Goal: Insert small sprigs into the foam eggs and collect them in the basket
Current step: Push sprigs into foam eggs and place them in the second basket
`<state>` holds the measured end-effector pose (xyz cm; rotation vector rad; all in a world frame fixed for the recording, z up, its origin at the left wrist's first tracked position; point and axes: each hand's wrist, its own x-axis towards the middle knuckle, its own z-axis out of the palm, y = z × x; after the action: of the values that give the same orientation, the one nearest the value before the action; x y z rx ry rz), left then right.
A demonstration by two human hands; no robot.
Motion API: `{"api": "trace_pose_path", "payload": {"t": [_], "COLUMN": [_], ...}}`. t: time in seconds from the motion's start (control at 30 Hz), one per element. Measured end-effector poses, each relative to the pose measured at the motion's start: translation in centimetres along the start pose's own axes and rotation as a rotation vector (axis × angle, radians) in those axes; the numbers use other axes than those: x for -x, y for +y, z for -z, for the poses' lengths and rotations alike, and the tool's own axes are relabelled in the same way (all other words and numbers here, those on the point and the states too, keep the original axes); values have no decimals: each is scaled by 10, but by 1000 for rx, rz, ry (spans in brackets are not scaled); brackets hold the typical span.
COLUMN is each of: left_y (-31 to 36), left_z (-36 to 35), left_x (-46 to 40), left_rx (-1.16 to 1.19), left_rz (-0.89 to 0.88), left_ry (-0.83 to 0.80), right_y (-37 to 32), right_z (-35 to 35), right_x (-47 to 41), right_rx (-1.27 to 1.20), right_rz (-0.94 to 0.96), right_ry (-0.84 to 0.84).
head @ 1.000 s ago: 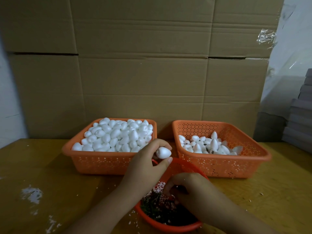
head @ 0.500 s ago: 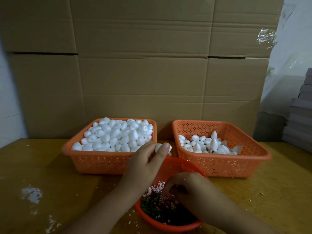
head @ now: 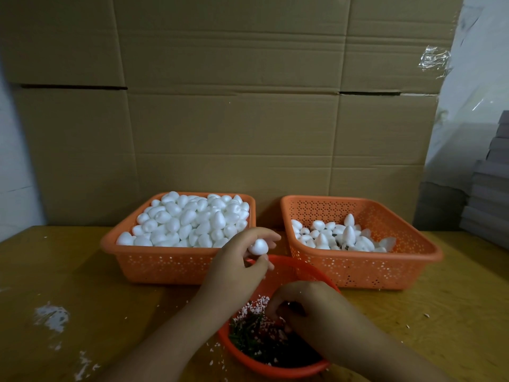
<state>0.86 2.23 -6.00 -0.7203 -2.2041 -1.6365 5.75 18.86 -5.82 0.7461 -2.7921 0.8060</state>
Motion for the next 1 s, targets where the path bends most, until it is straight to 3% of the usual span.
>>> {"api": "trace_pose_path", "payload": {"t": [0.57, 0.77, 1.0], "left_y": [2, 3, 7], "left_z": [0, 1, 0], "left_x": [-1, 0, 2], "left_rx": [88, -67, -200], "left_rz": [-11, -23, -108], "left_ry": [46, 110, 72], "right_y": [-2, -2, -2], "right_z": [1, 2, 1], "right_x": [1, 1, 1], "right_rx": [-16, -41, -61], "right_rz": [5, -3, -13], "right_ry": [-5, -17, -5]}}
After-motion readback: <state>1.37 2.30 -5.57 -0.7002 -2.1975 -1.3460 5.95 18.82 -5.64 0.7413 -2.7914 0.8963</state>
